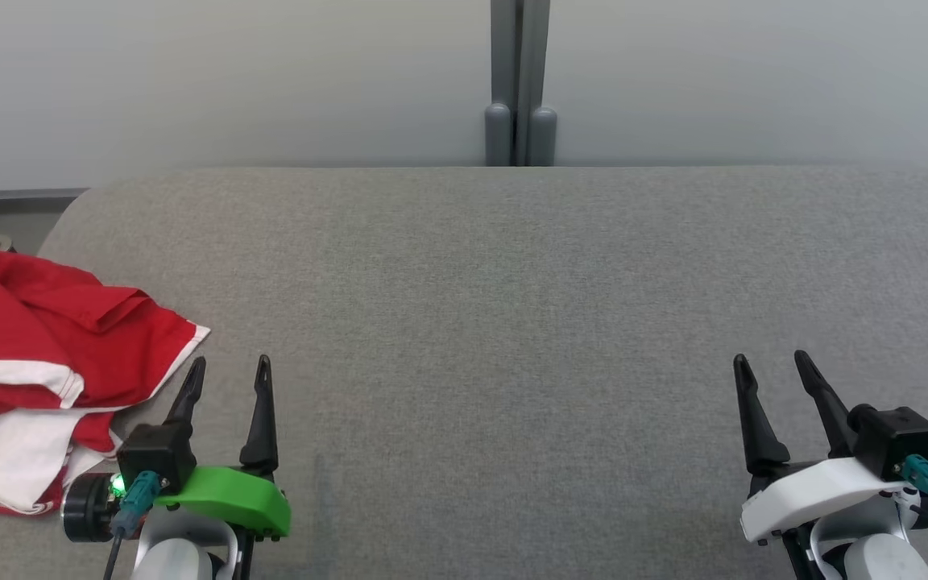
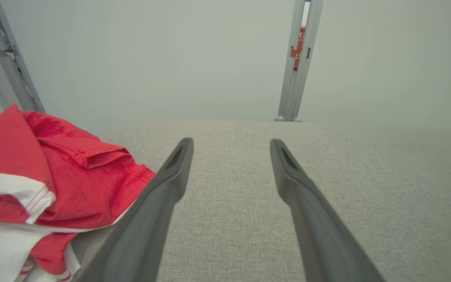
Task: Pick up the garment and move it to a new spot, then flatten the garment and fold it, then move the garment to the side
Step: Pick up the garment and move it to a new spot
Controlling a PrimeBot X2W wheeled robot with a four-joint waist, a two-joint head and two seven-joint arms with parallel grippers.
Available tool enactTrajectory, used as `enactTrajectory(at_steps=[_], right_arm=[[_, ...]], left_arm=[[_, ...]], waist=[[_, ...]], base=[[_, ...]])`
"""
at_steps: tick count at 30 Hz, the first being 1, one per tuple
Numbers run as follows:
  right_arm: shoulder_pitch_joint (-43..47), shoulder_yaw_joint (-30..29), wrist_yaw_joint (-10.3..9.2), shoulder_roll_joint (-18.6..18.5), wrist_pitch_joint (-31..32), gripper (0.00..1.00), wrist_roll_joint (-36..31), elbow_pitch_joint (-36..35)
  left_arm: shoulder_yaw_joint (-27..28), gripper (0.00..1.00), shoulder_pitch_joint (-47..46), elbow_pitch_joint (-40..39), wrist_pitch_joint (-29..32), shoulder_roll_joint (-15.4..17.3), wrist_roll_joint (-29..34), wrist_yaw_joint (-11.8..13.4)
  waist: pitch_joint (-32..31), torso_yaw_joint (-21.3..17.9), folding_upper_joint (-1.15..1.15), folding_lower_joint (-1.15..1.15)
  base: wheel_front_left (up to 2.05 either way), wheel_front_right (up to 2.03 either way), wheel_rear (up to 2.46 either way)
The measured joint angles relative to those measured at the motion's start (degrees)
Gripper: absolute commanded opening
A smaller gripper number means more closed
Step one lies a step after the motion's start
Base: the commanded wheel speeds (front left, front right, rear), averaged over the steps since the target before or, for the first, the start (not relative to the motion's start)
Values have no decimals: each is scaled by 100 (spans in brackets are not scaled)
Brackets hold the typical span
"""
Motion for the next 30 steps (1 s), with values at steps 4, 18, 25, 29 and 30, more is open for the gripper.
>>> enactTrajectory(at_steps=[4,18,25,29,30], right_arm=[[-5,93,0,-15,78,100,8,-185],[-27,437,0,-5,311,100,8,-746],[-40,446,1,-5,387,100,-10,-860],[-50,433,1,-9,412,100,-37,-900],[-52,431,1,-9,414,100,-45,-914]], left_arm=[[101,100,-32,-41,-1,21,-8,40],[412,100,-53,-153,0,74,-62,138],[511,100,-46,-220,0,70,-60,181],[548,100,-46,-269,-1,67,-54,187],[558,100,-46,-278,0,65,-48,187]], waist=[[22,275,0,0],[108,1453,0,0],[165,1977,0,0],[225,2176,0,0],[248,2207,0,0]], base=[[0,0,0],[0,0,0],[0,0,0],[0,0,0],[0,0,0]])
